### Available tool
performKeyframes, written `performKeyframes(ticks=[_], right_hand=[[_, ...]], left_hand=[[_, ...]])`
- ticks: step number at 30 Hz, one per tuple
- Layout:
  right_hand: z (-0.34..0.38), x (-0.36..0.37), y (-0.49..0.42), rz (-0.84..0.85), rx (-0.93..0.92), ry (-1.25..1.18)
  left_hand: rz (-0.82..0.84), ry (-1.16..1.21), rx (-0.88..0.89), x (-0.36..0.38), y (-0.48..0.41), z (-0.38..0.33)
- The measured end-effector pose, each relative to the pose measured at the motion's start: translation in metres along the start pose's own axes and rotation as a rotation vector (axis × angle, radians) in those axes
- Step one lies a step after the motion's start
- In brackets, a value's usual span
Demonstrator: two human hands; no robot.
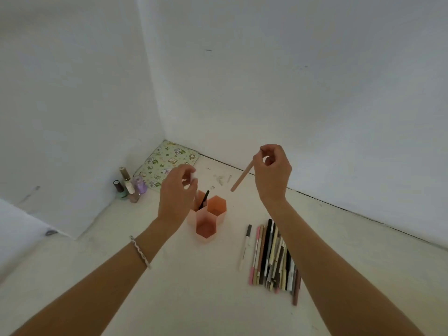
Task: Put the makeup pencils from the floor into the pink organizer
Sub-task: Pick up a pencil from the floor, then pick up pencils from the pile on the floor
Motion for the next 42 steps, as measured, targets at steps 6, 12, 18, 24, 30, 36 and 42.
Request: performKeyframes(ticks=[6,12,18,24,30,36,42], right_hand=[[0.031,0.042,0.020,0.110,-0.072,-0.026],[-0.002,0.098,0.055,0.368,0.027,0.133],[-0.024,0.065,0.057,0.291,0.076,0.199],[-0.062,-0.017,0.034,0.117,0.228,0.164],[-0.099,-0.049,0.048,0.172,0.303,0.232],[-0.130,-0.047,0.057,0.337,0.377,0.348],[-0.164,-0.011,0.068,0.678,0.460,0.897]], left_hand=[[-0.092,-0.099,-0.031,-0.027,0.006,0.014],[-0.149,0.069,-0.023,-0.046,-0.002,-0.008],[0.030,0.142,0.026,0.010,0.007,-0.052],[0.658,-0.304,-0.087,0.168,0.055,-0.044],[0.812,-0.643,-0.224,0.228,0.087,0.009],[0.843,-0.645,-0.149,0.233,0.081,0.009],[0.471,-0.204,-0.026,0.178,0.023,-0.054]])
Point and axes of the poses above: each hand's wrist, its own y-axis away from the middle knuckle, its own x-axis out of the palm, z = x × y, the point moved 10 cm from there along -y, towards the middle knuckle, and after that the axes turned 12 degrees about z, right-handed, at the moved point
